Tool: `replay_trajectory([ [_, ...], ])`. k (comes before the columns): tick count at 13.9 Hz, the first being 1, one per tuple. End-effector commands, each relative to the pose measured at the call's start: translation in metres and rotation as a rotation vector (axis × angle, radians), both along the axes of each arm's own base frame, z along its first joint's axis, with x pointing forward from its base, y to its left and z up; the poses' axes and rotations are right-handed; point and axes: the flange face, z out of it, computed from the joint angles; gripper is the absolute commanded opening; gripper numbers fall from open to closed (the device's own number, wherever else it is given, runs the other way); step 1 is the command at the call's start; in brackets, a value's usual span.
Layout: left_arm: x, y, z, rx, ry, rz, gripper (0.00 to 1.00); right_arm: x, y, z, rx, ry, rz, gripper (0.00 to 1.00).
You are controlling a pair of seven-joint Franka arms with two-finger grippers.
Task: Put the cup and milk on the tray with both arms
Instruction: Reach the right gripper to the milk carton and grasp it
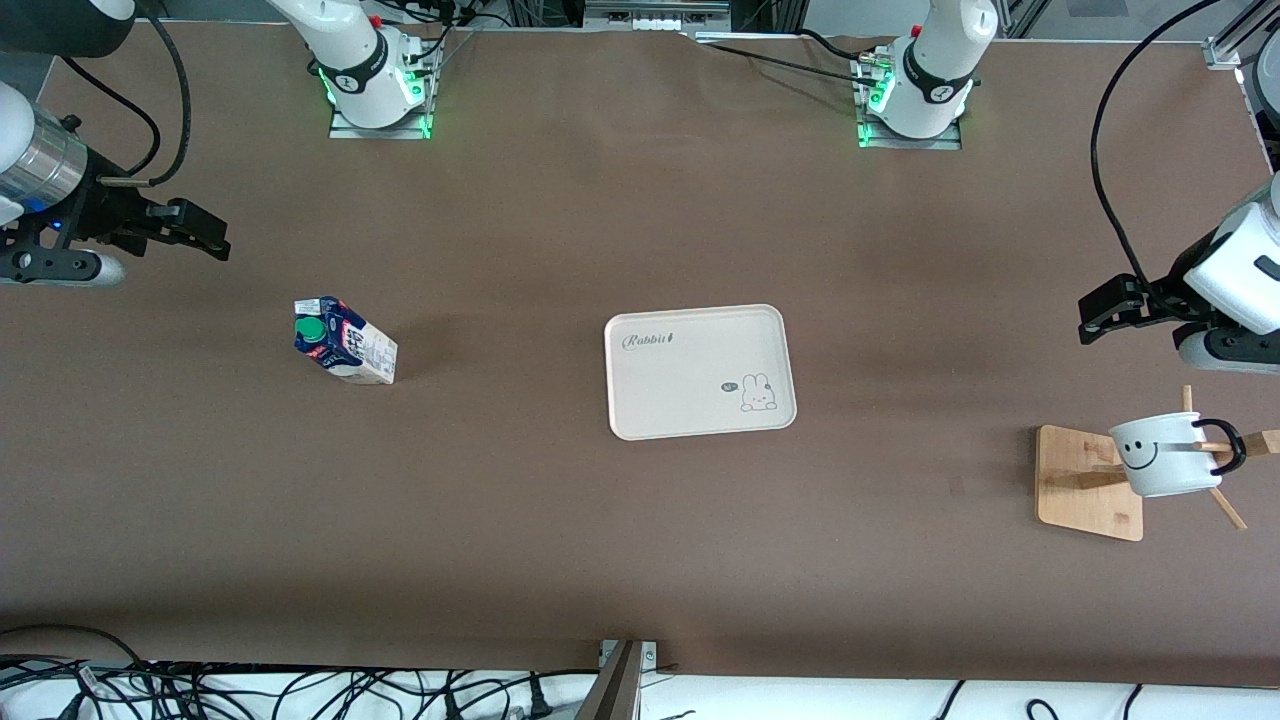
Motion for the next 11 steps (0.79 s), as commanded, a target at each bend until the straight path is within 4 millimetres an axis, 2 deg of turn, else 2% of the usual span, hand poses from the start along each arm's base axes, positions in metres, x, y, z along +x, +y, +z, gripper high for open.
replay_trajectory([
  [1,-0.002,-0.043,0.004,0.026,0.001,-0.062,1.0,-0.004,-0.001,0.002,-0.012,0.033,0.002,1.0],
  [3,0.0,-0.035,-0.001,-0.001,0.007,-0.037,1.0,-0.004,-0.001,0.003,-0.013,0.03,0.004,1.0],
  [6,0.006,-0.029,0.0,-0.004,-0.026,-0.021,1.0,-0.004,-0.001,0.004,-0.014,0.028,-0.002,1.0],
  [11,0.005,-0.022,0.003,0.009,-0.036,-0.009,1.0,-0.001,-0.003,0.005,-0.009,0.015,-0.001,1.0],
])
